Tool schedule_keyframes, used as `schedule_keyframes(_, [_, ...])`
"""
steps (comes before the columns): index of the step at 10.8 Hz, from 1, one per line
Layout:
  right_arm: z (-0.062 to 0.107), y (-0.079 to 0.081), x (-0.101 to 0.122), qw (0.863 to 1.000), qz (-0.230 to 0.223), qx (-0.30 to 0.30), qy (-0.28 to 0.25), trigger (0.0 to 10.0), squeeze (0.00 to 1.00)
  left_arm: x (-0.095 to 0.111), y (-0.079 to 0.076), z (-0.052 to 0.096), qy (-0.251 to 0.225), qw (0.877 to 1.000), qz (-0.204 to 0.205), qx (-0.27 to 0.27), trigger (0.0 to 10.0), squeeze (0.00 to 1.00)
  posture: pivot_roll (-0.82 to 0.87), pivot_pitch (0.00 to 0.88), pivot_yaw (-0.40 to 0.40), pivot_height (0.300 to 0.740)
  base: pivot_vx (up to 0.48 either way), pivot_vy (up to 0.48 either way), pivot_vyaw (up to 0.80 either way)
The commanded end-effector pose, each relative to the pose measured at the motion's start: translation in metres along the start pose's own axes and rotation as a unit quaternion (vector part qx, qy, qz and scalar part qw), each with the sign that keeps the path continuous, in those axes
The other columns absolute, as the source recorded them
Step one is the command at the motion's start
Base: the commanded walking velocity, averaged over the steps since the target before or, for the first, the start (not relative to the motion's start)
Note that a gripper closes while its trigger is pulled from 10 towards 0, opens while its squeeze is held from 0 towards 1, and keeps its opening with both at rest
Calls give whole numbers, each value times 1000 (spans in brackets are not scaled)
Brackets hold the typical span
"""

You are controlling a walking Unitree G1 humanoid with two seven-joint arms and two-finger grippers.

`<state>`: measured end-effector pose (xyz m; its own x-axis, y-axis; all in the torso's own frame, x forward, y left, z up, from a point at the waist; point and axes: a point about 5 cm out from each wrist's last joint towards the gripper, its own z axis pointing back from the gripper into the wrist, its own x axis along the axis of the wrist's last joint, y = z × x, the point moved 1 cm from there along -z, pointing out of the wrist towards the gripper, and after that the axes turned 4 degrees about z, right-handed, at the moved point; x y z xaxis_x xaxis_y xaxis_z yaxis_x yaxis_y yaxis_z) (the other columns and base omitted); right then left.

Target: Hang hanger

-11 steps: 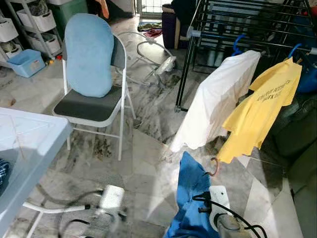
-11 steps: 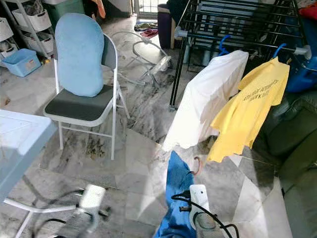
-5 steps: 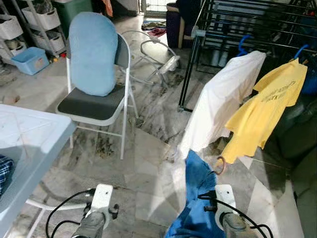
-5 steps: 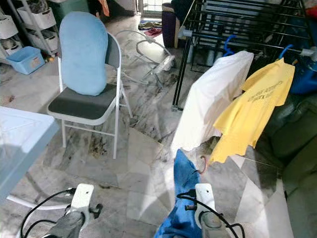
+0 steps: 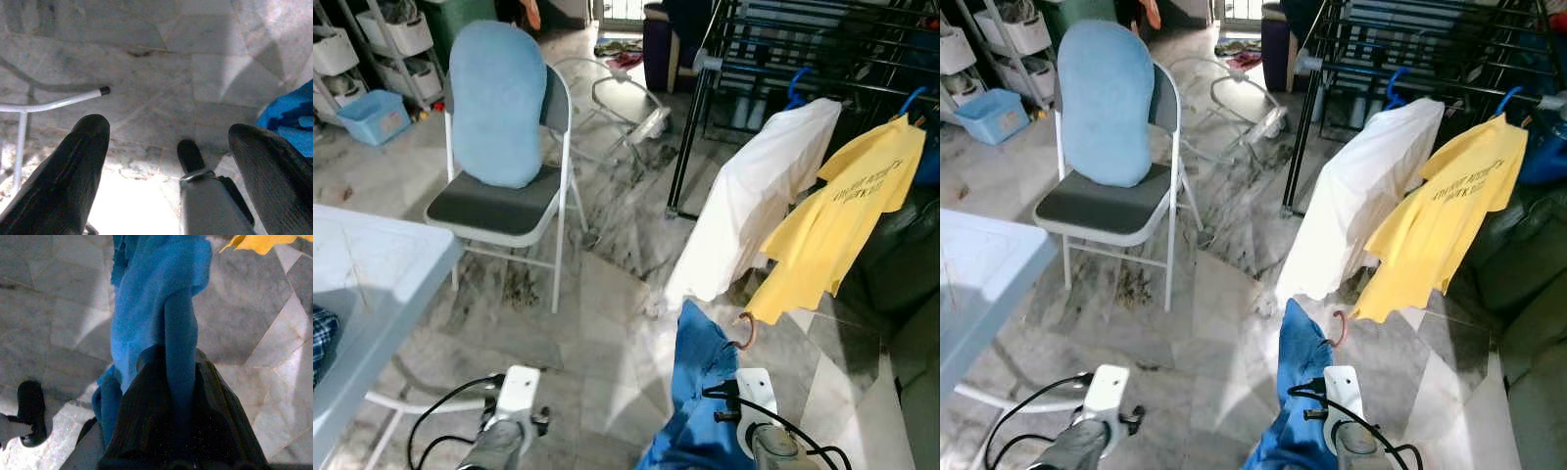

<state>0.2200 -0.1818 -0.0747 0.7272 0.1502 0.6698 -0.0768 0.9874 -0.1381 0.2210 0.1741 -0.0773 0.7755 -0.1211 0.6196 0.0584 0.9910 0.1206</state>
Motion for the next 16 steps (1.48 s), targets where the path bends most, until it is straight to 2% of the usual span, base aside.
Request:
schedule_keyframes(1, [2, -1, -7, 1000, -5, -1, 11, 10000, 0, -5, 0, 0, 14, 1000, -9, -2, 10000, 0, -110, 89, 8, 740, -330, 0, 0])
schedule_keyframes(9, [1, 3, -7, 1000, -4, -1, 12, 10000, 0, 1, 2, 0, 4, 1000, -23, -6, 10000, 0, -110, 92, 14, 740, -323, 0, 0])
schedule_keyframes(13, [1, 1, -7, 1000, 4, -2, 12, 10000, 0, 1, 3, 0, 2, 1000, -14, -4, 10000, 0, -100, 89, 6, 740, 0, 0, 0])
schedule_keyframes(16, [-1, -4, 4, 1000, 14, -9, -8, 10000, 0, 20, 10, -2, -28, 999, 14, 36, 10000, 0, -74, 76, -17, 740, 0, 0, 0])
